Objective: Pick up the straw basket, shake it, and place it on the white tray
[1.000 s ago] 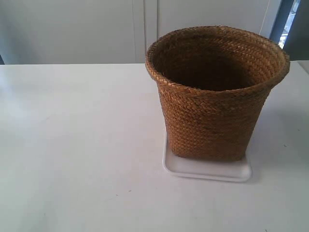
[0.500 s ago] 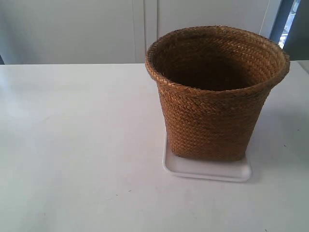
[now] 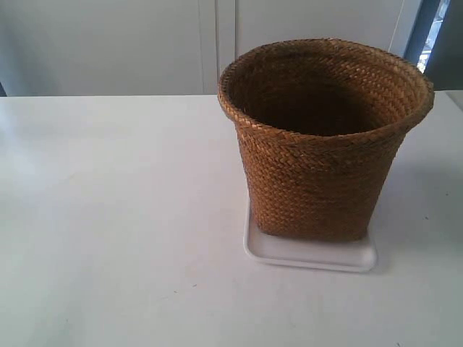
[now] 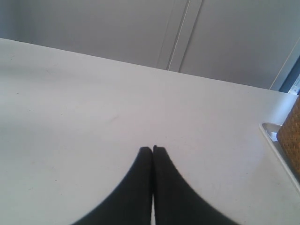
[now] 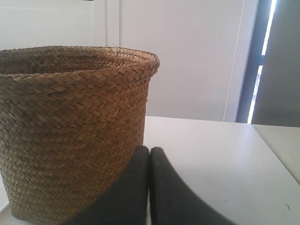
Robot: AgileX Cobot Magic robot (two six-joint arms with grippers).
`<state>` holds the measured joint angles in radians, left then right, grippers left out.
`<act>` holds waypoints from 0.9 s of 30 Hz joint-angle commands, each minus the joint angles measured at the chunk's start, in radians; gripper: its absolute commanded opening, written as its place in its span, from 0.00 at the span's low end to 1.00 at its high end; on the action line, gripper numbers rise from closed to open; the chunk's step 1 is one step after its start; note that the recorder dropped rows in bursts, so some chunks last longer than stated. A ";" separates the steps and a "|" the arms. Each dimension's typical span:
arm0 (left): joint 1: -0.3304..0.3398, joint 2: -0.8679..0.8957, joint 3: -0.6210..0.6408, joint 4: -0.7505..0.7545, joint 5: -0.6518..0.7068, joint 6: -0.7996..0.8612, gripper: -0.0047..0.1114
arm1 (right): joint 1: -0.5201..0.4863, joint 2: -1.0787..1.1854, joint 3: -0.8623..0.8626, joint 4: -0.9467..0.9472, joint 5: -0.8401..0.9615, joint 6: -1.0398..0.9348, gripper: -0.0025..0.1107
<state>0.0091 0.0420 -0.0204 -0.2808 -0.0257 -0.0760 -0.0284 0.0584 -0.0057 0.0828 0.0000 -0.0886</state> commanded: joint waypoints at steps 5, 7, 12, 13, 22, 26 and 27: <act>0.001 -0.006 0.008 -0.001 0.002 -0.006 0.04 | -0.004 -0.009 0.006 -0.009 0.000 0.008 0.02; 0.001 -0.006 0.008 -0.001 0.002 -0.006 0.04 | -0.004 -0.009 0.006 -0.009 0.000 0.008 0.02; -0.024 -0.013 0.008 -0.001 0.002 -0.006 0.04 | -0.004 -0.009 0.006 -0.009 0.000 0.008 0.02; -0.024 -0.013 0.008 -0.001 0.002 -0.006 0.04 | -0.004 -0.009 0.006 -0.009 0.000 0.008 0.02; -0.024 -0.013 0.008 -0.001 0.002 -0.002 0.04 | -0.004 -0.009 0.006 -0.009 0.000 0.008 0.02; -0.024 -0.013 0.008 -0.001 0.002 -0.002 0.04 | -0.004 -0.009 0.006 -0.009 -0.005 0.008 0.02; -0.024 -0.013 0.008 -0.001 0.002 -0.002 0.04 | -0.004 -0.009 0.006 -0.009 -0.005 0.008 0.02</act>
<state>-0.0086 0.0381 -0.0204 -0.2808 -0.0257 -0.0760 -0.0284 0.0567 -0.0057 0.0809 0.0000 -0.0867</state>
